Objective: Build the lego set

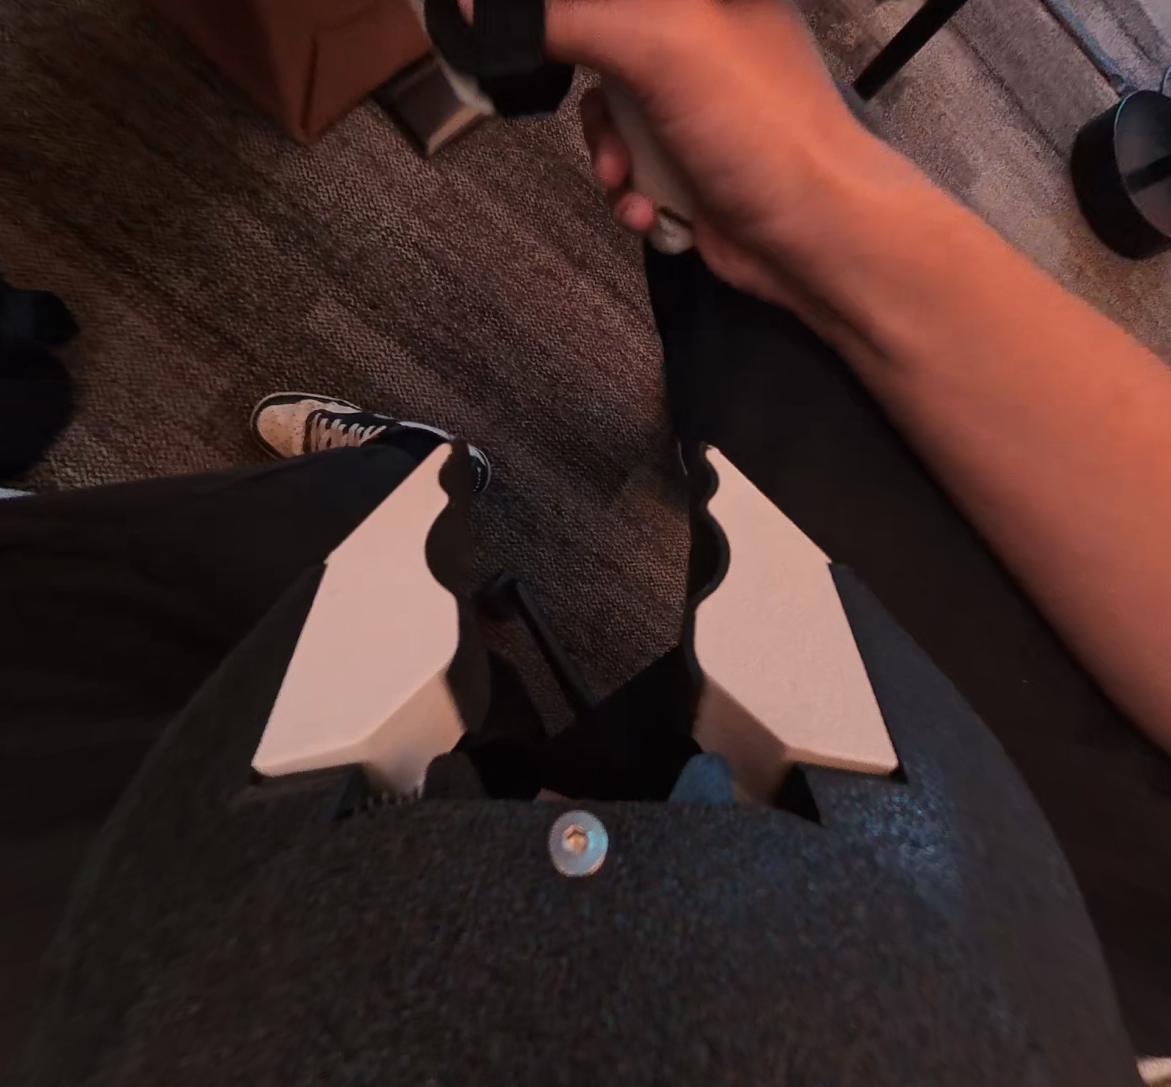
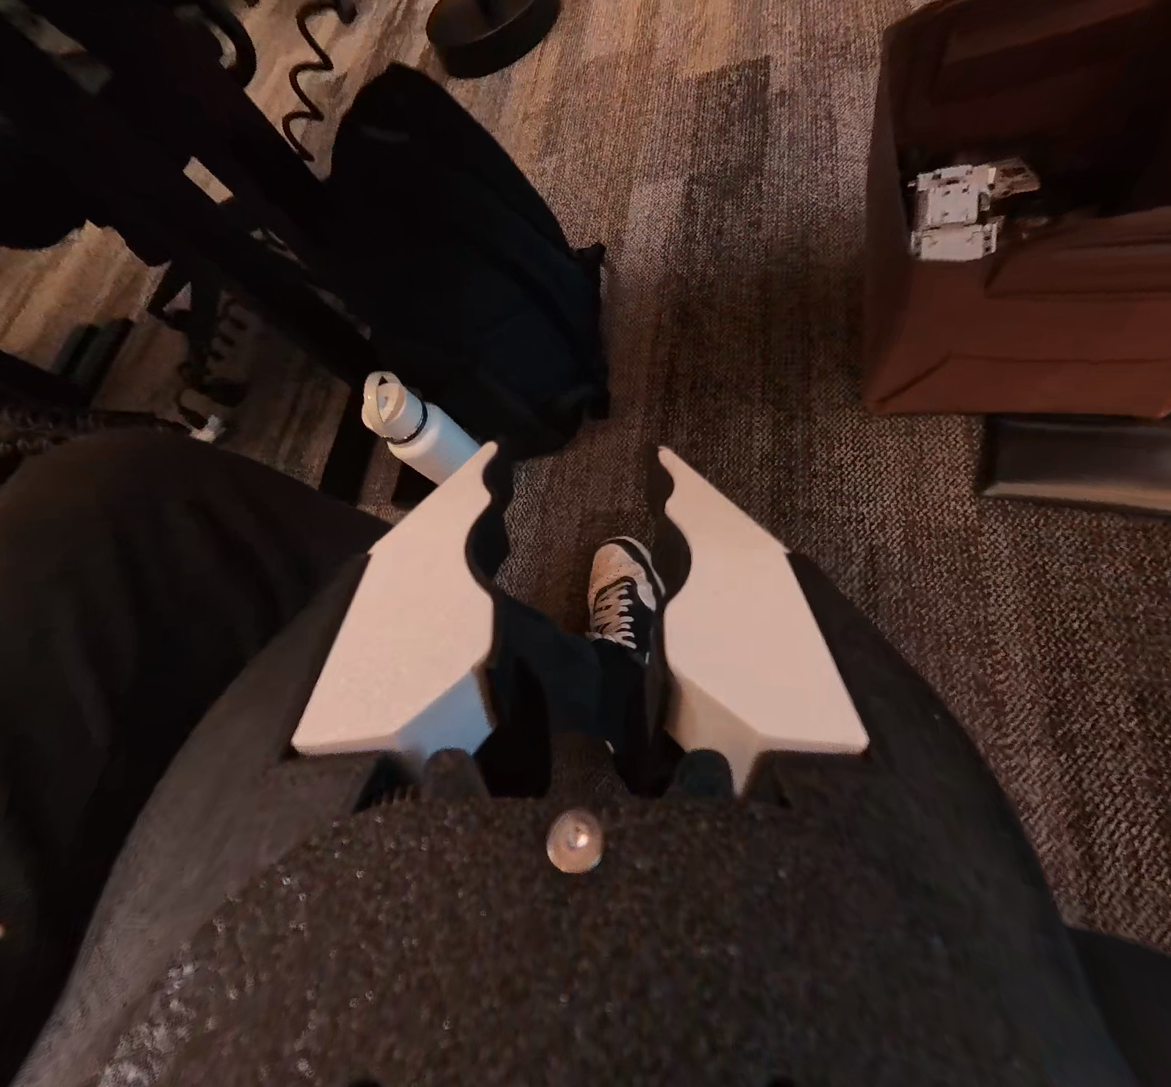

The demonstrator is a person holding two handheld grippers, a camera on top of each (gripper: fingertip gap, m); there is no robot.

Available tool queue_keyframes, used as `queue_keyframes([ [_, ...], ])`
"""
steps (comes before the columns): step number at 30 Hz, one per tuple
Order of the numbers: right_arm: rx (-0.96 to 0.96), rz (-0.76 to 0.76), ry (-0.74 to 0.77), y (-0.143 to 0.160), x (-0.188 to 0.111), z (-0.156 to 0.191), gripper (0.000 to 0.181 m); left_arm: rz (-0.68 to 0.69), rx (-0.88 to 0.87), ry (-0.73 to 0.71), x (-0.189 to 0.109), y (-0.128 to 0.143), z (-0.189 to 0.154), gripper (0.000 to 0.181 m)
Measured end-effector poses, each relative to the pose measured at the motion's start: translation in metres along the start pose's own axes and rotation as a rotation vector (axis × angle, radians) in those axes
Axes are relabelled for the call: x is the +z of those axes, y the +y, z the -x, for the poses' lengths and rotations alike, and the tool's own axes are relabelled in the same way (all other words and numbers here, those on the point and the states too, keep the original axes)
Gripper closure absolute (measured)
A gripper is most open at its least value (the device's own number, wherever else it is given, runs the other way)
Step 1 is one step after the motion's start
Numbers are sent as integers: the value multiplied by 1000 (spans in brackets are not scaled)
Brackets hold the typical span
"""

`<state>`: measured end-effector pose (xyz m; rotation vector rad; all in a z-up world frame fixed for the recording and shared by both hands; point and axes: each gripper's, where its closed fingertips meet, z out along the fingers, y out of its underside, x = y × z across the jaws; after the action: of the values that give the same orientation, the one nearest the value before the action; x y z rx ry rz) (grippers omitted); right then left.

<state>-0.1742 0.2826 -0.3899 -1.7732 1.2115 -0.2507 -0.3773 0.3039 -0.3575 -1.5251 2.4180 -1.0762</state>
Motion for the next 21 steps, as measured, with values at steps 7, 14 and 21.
queue_keyframes([
  [7, -48, 58, -99, -7, -2, 15, 139, -20, 56, -76, -3, -6, 37, 114],
  [14, -231, 129, -381, -18, -30, 17, 137, -66, -82, -208, 25, 15, 82, 115],
  [21, -286, 180, -501, -27, -61, -4, 138, -193, -170, -317, 24, -55, 64, 107],
])
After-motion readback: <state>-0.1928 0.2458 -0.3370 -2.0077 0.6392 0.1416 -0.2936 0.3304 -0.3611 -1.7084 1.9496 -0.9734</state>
